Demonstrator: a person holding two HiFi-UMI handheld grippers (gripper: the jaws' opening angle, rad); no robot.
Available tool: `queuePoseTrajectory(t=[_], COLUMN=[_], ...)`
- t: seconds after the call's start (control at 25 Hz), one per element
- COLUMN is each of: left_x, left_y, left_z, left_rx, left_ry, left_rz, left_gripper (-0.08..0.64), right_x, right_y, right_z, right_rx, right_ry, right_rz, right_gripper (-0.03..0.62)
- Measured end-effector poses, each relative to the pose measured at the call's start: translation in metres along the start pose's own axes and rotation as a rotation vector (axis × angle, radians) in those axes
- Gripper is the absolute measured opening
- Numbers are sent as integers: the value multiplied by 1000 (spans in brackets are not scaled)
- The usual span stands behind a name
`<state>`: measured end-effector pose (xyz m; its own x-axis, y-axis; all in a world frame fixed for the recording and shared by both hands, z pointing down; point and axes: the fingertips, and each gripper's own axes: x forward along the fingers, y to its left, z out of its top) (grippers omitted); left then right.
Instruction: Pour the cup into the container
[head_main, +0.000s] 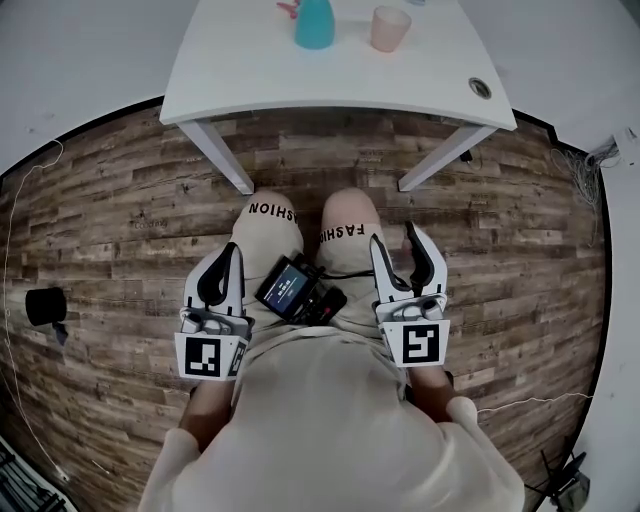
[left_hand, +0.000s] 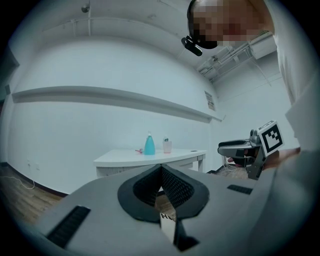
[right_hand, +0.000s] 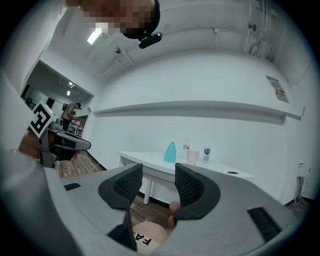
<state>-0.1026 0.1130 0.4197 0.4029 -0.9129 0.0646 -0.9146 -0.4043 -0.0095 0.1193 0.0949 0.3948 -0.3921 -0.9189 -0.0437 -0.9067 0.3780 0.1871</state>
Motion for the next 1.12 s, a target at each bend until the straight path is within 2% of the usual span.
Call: queuePoseTrajectory(t=[0.2, 0.76, 1.12], left_x=[6, 11, 9], left_y=[8, 10, 1], left_z=[-9, -19, -23], left_rx=[-14, -18, -12], left_ry=[16, 28, 40], left_rz=[0, 7, 0], left_gripper=[9, 9, 9], right_x=[12, 23, 13], right_y=[11, 30, 27], right_z=[0, -8, -17], right_rx=[-41, -36, -29], right_ry=[-23, -18, -2], right_rz=[13, 65, 59], right_gripper=[207, 207, 207])
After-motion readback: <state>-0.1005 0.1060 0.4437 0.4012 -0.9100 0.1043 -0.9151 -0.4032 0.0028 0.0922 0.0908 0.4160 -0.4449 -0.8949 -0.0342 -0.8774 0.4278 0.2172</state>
